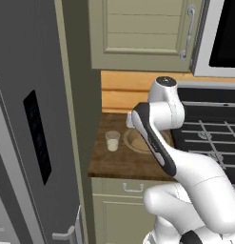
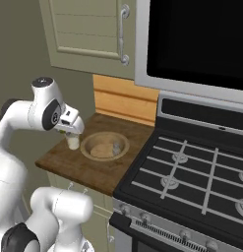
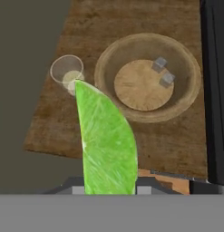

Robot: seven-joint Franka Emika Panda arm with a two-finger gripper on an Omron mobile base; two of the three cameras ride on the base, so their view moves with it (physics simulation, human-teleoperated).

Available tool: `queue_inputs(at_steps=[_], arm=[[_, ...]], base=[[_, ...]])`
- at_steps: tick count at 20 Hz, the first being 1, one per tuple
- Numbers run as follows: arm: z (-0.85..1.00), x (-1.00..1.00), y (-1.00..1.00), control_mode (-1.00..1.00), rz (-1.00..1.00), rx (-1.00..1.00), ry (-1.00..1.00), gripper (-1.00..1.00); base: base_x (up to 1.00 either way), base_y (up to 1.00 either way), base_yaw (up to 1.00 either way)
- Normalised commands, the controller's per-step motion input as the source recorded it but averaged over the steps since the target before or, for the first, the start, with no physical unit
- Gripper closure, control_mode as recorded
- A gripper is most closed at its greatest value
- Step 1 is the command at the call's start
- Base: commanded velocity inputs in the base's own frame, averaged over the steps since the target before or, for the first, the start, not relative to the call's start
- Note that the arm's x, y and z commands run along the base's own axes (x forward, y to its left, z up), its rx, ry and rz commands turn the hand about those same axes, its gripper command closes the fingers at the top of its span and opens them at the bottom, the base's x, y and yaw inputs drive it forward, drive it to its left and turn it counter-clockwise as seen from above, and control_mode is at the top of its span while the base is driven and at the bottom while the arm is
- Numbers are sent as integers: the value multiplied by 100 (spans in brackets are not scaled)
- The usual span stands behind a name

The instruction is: Grab a lemon wedge from the fridge and one ice cube from the ice bowl, and put them in the glass of lemonade.

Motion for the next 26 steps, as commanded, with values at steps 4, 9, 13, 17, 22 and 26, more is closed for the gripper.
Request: queue_inputs(at_steps=[4,9,13,17,22,26], arm=[[-13,34,0,-100,2,0,7,100],[-1,1,21,-100,6,0,2,100],[-3,0,49,-100,5,0,-3,100],[-3,2,57,-100,2,-2,-1,100],[-3,7,32,-100,7,0,0,100],[0,26,8,-100,8,0,0,100]], base=[[0,0,0],[0,0,0],[0,0,0],[0,0,0],[0,0,0],[0,0,0]])
